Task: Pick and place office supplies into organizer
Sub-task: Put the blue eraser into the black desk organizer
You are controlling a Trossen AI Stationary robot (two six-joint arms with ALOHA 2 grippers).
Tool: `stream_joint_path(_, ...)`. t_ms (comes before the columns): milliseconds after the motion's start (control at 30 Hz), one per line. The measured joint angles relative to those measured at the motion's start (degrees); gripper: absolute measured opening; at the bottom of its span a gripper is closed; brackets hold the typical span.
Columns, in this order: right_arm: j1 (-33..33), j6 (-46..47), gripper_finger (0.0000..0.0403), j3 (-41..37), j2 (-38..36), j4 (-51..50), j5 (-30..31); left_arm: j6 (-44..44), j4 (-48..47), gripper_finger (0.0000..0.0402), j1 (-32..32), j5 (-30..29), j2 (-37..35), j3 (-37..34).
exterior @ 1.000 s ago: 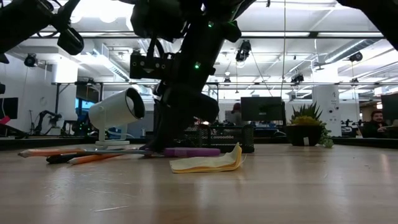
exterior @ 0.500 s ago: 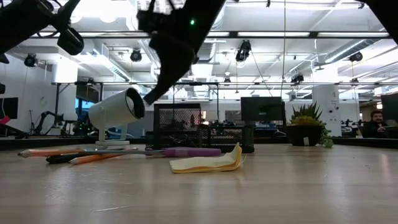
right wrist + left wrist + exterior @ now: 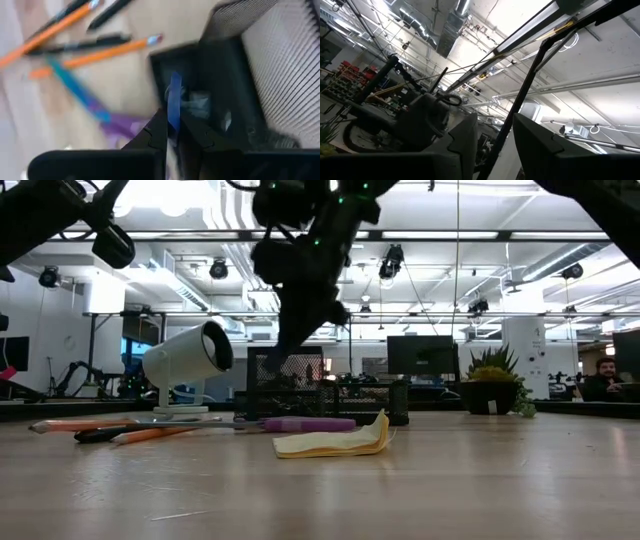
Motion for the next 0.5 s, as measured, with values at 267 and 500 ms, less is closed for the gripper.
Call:
stream_joint_path(267, -0.75, 7.90, 0.0018, 0.02, 2.33, 2.80, -1.18, 0.01, -0.04, 0.0109, 0.00, 0.00, 0.09, 0.00)
stream_joint_path(500, -0.75, 14.75, 0.0024, 0.02, 3.74, 4.72, 1.44, 0.00, 0.01, 0.0109, -0.01, 0.00, 0.07, 0.00)
